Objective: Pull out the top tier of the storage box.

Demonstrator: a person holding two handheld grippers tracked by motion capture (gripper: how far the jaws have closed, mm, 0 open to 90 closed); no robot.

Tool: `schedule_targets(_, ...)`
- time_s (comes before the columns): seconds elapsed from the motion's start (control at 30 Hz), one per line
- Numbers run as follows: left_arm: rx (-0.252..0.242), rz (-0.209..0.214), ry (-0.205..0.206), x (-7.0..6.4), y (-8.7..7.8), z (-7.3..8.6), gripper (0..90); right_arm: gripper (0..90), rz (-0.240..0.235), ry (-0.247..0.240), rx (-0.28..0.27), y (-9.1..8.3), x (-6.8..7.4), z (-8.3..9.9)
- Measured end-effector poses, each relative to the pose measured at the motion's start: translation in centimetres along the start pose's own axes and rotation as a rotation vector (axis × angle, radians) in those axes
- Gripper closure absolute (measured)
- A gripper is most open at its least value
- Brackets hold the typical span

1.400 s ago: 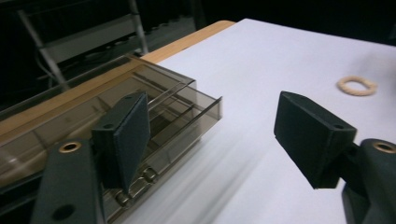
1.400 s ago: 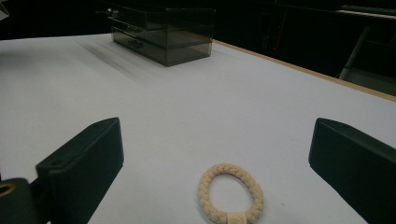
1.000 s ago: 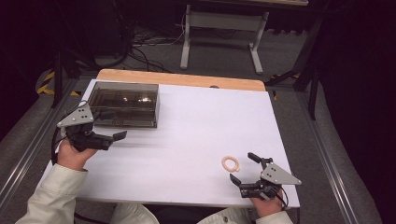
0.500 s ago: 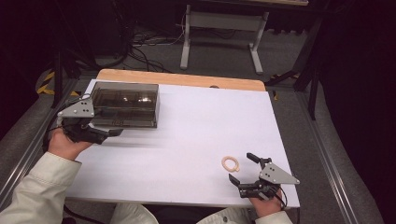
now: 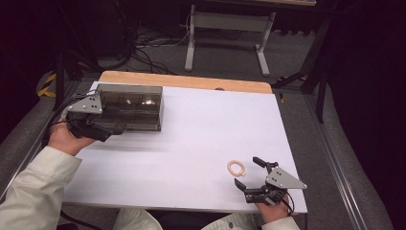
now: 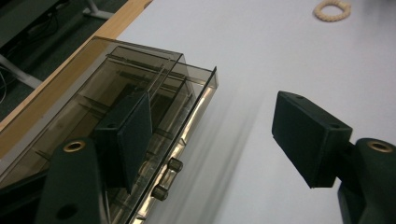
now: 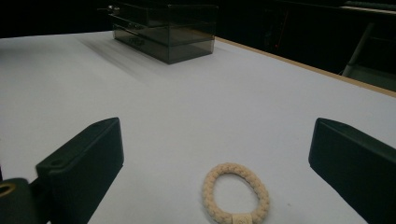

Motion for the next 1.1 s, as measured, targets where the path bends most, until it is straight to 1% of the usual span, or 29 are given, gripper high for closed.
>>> schedule_targets(0.07, 0.019, -0.009, 0.002, 0.5, 0.1, 0.0, 29.8, 3.6, 0.000, 0.000, -0.002, 0.0, 0.0, 0.0)
schedule_targets(0.1, 0.028, -0.010, 0.001, 1.0, 0.2, 0.0, 30.2, 3.6, 0.001, 0.001, 0.001, 0.1, 0.0, 0.0)
schedule_targets(0.17, 0.037, -0.005, -0.003, 1.2, 0.4, 0.0, 30.5, 3.6, 0.000, 0.002, 0.000, 0.1, 0.1, 0.0)
schedule_targets(0.27, 0.057, -0.007, 0.009, 1.5, 0.6, -0.1, 30.7, 3.6, 0.001, 0.002, 0.000, 0.1, 0.0, 0.0)
schedule_targets(0.37, 0.075, -0.006, 0.011, 1.8, 0.8, -0.2, 31.1, 3.6, -0.001, 0.002, 0.002, 0.1, 0.0, 0.1)
schedule_targets(0.5, 0.092, -0.007, 0.011, 2.1, 1.0, -0.3, 31.8, 3.5, -0.001, 0.002, 0.001, 0.1, 0.0, 0.0)
schedule_targets(0.6, 0.111, 0.010, 0.013, 2.2, 1.6, -0.6, 32.7, 3.6, -0.004, -0.003, 0.000, 0.2, 0.0, 0.1)
schedule_targets(0.73, 0.141, 0.015, 0.008, 2.6, 2.2, -0.7, 33.6, 3.6, 0.000, -0.004, 0.003, 0.1, 0.0, 0.0)
schedule_targets(0.77, 0.142, 0.018, 0.017, 2.7, 2.3, -0.7, 33.7, 3.6, 0.001, -0.003, 0.003, 0.1, 0.0, 0.0)
schedule_targets(0.8, 0.147, 0.016, 0.002, 2.7, 2.3, -0.6, 33.8, 3.6, -0.001, 0.000, 0.001, 0.0, 0.0, 0.0)
schedule_targets(0.9, 0.149, 0.021, 0.010, 2.8, 2.5, -0.6, 34.2, 3.6, -0.003, -0.003, 0.000, 0.1, 0.0, 0.1)
schedule_targets(0.93, 0.155, 0.016, 0.006, 2.8, 2.4, -0.5, 34.4, 3.6, -0.004, -0.003, 0.001, 0.1, 0.0, 0.1)
schedule_targets(1.1, 0.181, 0.013, 0.018, 2.8, 2.5, -0.3, 35.5, 3.6, -0.003, -0.005, 0.003, 0.1, 0.1, 0.0)
Point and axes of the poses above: each handheld gripper's, and its own axes: y roughly forward along the jaws, z roughly out of its underside, x roughly to its left, the point moved 8 cm from there along y, roughly forward along the jaws, and after that the axes turned 10 degrees about z, right-handed, at the moved point
